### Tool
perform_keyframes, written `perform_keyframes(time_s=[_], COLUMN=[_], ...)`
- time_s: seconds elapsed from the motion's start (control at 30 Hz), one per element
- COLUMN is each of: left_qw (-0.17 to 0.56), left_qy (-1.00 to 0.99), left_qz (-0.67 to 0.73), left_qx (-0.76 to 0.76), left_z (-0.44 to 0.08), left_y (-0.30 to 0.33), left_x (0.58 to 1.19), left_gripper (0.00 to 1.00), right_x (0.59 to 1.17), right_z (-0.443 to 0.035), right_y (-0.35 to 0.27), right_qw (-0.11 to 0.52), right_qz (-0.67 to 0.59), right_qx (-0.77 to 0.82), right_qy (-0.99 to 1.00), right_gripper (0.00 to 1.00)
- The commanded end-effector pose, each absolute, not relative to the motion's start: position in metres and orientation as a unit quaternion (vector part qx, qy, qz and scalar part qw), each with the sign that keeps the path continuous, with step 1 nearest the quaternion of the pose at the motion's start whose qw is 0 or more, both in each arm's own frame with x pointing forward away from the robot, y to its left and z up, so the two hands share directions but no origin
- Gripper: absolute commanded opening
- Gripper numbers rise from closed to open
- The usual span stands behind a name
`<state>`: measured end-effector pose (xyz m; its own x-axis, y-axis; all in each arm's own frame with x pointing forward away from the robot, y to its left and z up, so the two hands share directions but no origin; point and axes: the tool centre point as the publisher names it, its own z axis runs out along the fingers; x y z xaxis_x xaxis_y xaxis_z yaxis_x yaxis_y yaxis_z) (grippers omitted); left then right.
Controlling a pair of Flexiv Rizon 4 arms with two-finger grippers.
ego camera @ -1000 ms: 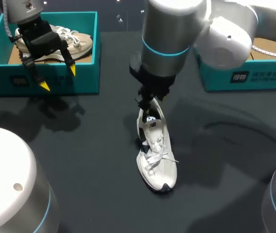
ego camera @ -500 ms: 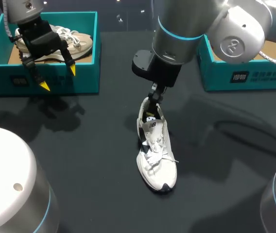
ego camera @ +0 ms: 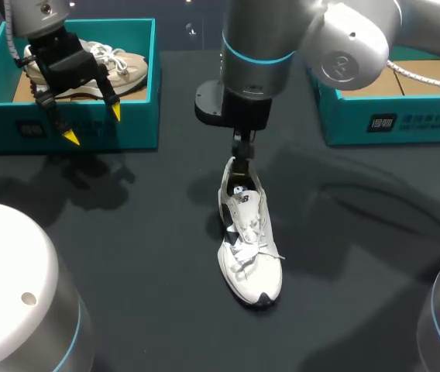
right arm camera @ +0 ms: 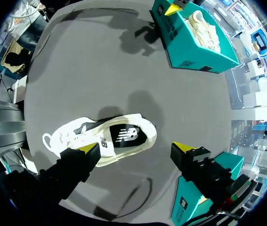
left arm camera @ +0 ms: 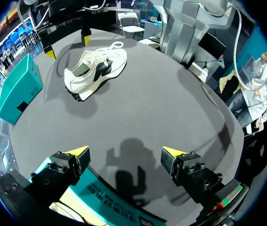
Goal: Take the shoe out of the shoebox, open the shoe tongue, remove and reinsert the insole, then place the shoe into the shoebox
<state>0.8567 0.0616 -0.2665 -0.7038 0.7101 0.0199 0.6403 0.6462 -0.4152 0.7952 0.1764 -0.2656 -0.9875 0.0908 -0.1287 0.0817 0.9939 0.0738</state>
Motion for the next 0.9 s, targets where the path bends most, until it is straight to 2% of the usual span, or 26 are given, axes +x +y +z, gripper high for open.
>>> perform_keyframes(time_s=[0.03,0.9], left_qw=[0.091,0.091], left_qy=[-0.903,-0.903], left_qz=[0.191,0.191], left_qx=[-0.374,-0.374], left_z=[-0.266,-0.266], left_y=[0.062,0.062], left_x=[0.856,0.856], left_gripper=[1.00,1.00], right_x=[0.810,0.842], right_z=[-0.285,-0.348], right_y=[0.177,0.175], right_qw=[0.052,0.047], right_qz=[0.035,0.030], right_qx=[0.033,0.005], right_qy=[0.997,0.998], right_gripper=[1.00,1.00])
